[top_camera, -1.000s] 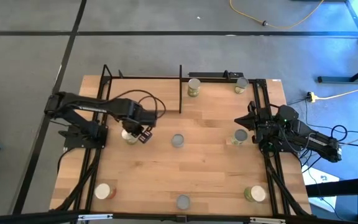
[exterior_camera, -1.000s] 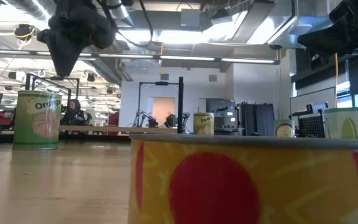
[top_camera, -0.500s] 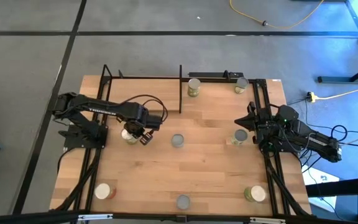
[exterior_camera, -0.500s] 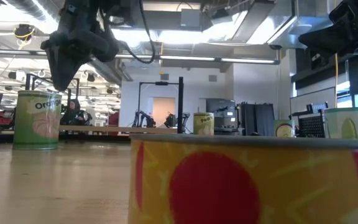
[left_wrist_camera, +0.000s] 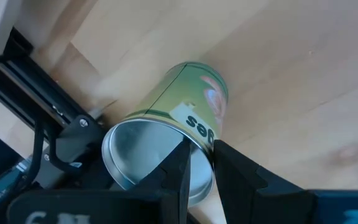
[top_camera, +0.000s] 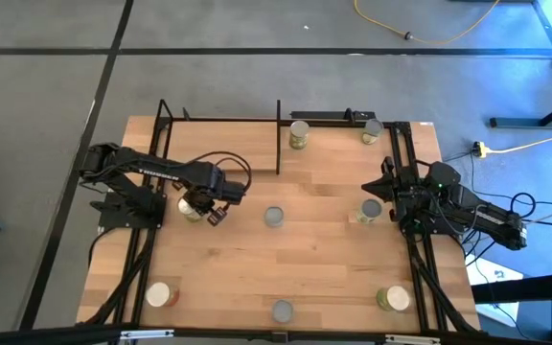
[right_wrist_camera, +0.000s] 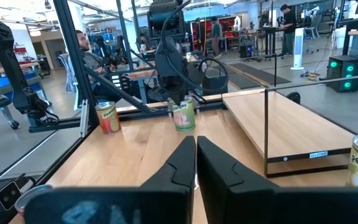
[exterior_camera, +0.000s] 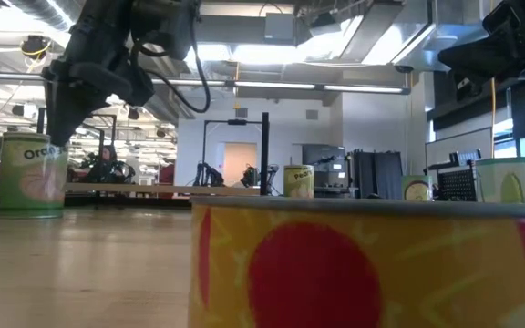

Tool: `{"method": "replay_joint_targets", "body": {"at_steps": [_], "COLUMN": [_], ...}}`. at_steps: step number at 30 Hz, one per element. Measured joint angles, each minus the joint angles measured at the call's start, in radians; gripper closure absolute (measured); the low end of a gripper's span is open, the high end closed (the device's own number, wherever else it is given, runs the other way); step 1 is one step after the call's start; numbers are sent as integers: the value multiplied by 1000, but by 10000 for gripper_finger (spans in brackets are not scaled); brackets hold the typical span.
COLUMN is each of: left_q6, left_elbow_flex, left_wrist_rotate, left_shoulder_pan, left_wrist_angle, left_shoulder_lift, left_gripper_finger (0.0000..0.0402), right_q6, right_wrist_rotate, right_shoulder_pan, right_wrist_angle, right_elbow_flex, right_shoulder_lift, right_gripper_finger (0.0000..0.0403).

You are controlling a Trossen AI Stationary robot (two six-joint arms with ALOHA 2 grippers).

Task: Pick and place cans onto a shelf
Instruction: Put the canned oranges can on the shelf

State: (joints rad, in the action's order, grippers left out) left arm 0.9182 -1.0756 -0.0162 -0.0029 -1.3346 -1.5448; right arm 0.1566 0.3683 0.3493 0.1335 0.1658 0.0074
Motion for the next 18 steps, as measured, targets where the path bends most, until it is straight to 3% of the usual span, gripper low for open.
{"method": "replay_joint_targets", "body": {"at_steps": [8,18], "left_q6": [-45,-114], "left_elbow_flex": [2,-35], "left_wrist_rotate": [-11,-36], "left_shoulder_pan": [0,2], "left_wrist_angle": [-13,-74], "left_shoulder_lift": [-1,1], "left_gripper_finger": [394,401], "right_q6": [0,-1], "right_wrist_rotate": [0,0], "right_shoulder_pan": [0,0], "right_wrist_angle": [-2,-2], "right_elbow_flex": [0,0], "right_shoulder_lift": [0,0], "right_gripper_finger": [384,384]}}
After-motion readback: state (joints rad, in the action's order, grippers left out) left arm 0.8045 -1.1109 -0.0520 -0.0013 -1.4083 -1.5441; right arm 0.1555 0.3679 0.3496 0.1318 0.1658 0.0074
